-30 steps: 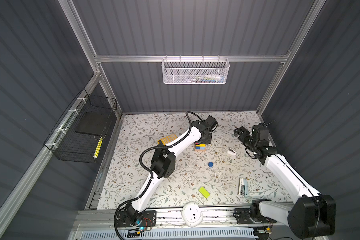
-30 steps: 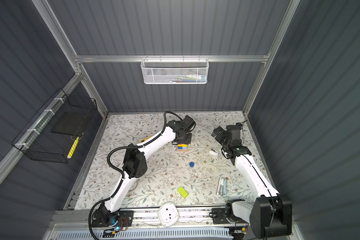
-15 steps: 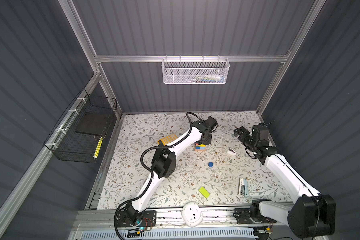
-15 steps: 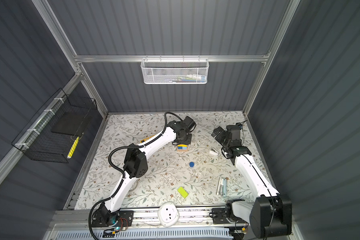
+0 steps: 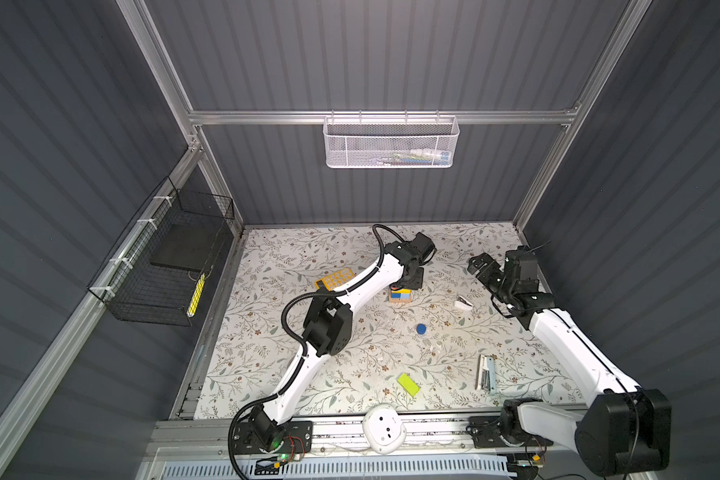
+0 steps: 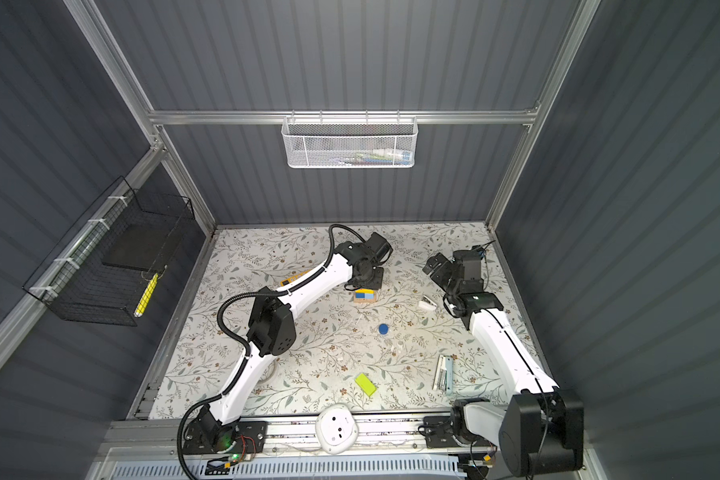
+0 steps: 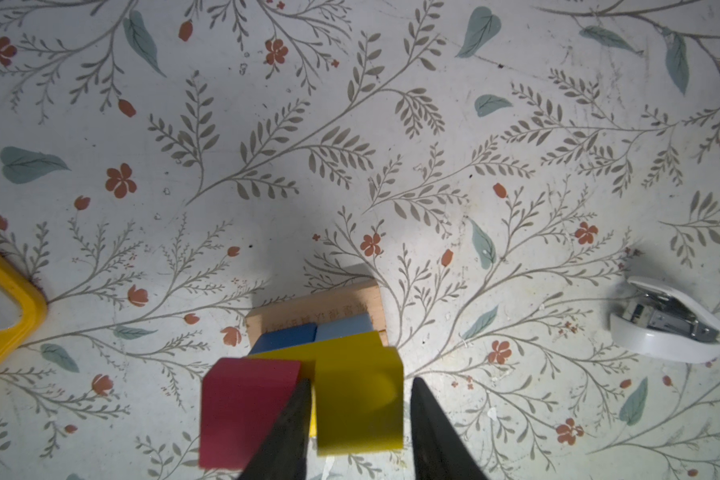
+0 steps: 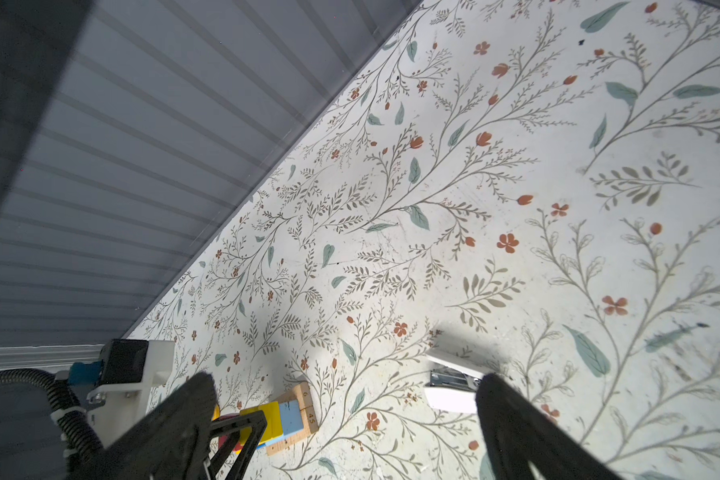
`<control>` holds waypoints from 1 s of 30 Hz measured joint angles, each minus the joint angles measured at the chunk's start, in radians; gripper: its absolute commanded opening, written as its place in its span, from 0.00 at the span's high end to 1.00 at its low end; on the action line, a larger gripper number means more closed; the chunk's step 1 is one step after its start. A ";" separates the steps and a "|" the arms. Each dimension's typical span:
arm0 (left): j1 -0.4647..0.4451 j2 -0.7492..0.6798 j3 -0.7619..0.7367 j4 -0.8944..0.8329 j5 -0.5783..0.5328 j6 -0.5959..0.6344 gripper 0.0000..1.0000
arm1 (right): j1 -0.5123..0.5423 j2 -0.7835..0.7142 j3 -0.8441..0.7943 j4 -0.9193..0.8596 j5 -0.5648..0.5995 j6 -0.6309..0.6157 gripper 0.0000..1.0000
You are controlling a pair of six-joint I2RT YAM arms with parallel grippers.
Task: Build the wood block tower
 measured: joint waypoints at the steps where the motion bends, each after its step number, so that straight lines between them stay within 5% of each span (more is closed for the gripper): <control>1: 0.000 0.000 0.000 0.000 0.000 0.000 0.60 | 0.000 0.000 0.000 0.001 -0.002 0.000 0.01; 30: 0.000 0.000 0.000 0.000 -0.014 0.000 0.60 | -0.001 0.023 0.000 0.018 -0.028 0.005 0.01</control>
